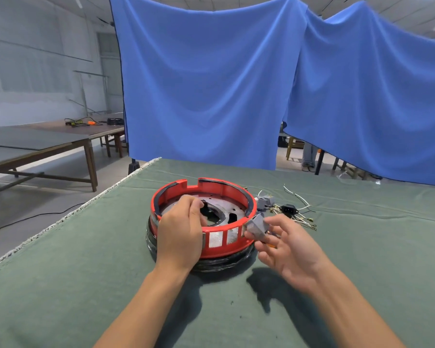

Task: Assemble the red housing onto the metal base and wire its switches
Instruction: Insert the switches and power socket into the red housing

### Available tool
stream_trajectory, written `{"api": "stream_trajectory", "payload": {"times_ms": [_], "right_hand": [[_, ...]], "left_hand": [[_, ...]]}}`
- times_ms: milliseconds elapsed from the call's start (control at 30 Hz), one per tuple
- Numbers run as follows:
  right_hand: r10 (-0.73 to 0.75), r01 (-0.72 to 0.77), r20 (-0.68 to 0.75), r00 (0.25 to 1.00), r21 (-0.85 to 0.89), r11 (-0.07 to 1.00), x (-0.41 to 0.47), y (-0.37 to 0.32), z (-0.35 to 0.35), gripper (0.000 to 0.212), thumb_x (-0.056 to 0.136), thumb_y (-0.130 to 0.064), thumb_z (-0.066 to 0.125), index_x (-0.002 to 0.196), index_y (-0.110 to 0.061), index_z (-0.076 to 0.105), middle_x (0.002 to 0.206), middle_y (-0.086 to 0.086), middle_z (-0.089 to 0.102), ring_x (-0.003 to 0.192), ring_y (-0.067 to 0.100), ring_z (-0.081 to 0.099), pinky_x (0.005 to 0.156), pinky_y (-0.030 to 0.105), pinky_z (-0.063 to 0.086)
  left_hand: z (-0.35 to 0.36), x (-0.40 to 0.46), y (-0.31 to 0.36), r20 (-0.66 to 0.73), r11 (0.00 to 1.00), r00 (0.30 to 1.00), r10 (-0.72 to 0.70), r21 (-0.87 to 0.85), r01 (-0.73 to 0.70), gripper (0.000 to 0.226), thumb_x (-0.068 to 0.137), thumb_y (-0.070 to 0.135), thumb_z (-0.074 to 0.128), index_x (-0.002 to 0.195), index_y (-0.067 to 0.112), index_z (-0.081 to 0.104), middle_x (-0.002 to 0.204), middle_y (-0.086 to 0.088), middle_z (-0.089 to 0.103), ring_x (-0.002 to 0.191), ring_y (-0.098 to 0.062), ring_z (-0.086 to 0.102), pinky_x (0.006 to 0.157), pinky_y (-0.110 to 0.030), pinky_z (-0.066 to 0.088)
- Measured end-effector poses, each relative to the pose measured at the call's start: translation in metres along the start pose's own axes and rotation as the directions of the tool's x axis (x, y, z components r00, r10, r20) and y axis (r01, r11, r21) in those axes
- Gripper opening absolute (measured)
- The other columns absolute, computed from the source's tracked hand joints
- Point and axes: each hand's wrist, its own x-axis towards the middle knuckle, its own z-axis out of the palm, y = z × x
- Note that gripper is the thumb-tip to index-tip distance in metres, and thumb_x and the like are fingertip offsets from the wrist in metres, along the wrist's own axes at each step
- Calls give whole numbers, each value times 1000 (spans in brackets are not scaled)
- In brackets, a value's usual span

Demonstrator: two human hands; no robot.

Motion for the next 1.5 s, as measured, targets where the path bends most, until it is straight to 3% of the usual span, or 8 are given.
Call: {"api": "stream_trajectory", "payload": {"times_ms": [167, 367, 533, 667, 833, 1067, 1233, 1500], "right_hand": [[-269, 243, -35, 962, -328, 913, 2, 10, 5, 34, 81, -4, 58, 50, -15, 65, 60, 3, 56, 44, 10, 41, 42, 21, 40], [-672, 562, 171, 720, -711, 422, 5, 24, 10, 28, 81, -41, 70, 61, -21, 67, 54, -6, 55, 51, 8, 50, 54, 27, 45], [-481, 512, 275, 832, -713, 479, 3, 27, 11, 46, 83, -55, 58, 71, -11, 59, 56, 4, 65, 41, 18, 62, 48, 34, 48], [-464, 496, 323, 825, -808, 319, 6, 36, 11, 48, 78, -57, 60, 67, -11, 55, 55, -4, 67, 42, 10, 62, 51, 33, 53], [-506, 522, 324, 799, -791, 318, 9, 40, 12, 46, 71, -66, 61, 53, -25, 47, 52, -7, 65, 42, 10, 61, 51, 32, 52], [-603, 583, 327, 728, -757, 294, 14, 42, 14, 44, 63, -70, 58, 51, -30, 46, 47, -9, 62, 39, 3, 59, 45, 16, 44], [-552, 563, 384, 740, -803, 195, 17, 42, 13, 45, 71, -59, 68, 54, -26, 43, 50, -6, 64, 40, 3, 58, 50, 23, 48], [-607, 573, 291, 740, -745, 341, 18, 43, 15, 36, 71, -55, 67, 54, -27, 53, 49, -7, 64, 39, 8, 60, 44, 21, 49]], "left_hand": [[0, -1, 1, 12, 1000, 1000, 2, -23, -2, 35, 92, 27, 39, 75, 4, 60, 61, -5, 61, 60, -24, 56, 61, -46, 44], [-13, 8, -1, 344, 987, 937, 55, 121, -102, 24, 74, 28, 46, 72, 21, 69, 66, 12, 61, 75, -10, 54, 70, -31, 40], [-24, 16, -9, 510, 946, 857, 78, 234, -225, 37, 65, 34, 48, 92, 28, 73, 96, 16, 65, 98, -11, 46, 94, -33, 32], [-22, 15, -8, 630, 889, 774, 68, 314, -334, 49, 64, 48, 43, 106, 34, 63, 109, 19, 57, 107, -9, 44, 86, -27, 19], [-22, 15, -5, 687, 886, 725, 59, 298, -355, 58, 64, 48, 44, 119, 34, 56, 115, 19, 54, 110, -6, 40, 84, -24, 15], [-27, 16, -2, 674, 980, 738, 29, 125, -152, 42, 62, 33, 52, 102, 28, 64, 100, 16, 63, 100, -6, 53, 95, -27, 27], [-28, 17, -4, 626, 1000, 780, 5, 11, -15, 30, 62, 15, 55, 89, 18, 68, 88, 7, 69, 84, -6, 63, 73, -18, 49], [-29, 16, 3, 603, 999, 798, -5, -34, 32, 21, 63, 19, 56, 80, 18, 70, 92, 6, 63, 94, -11, 58, 83, -23, 44]]}}
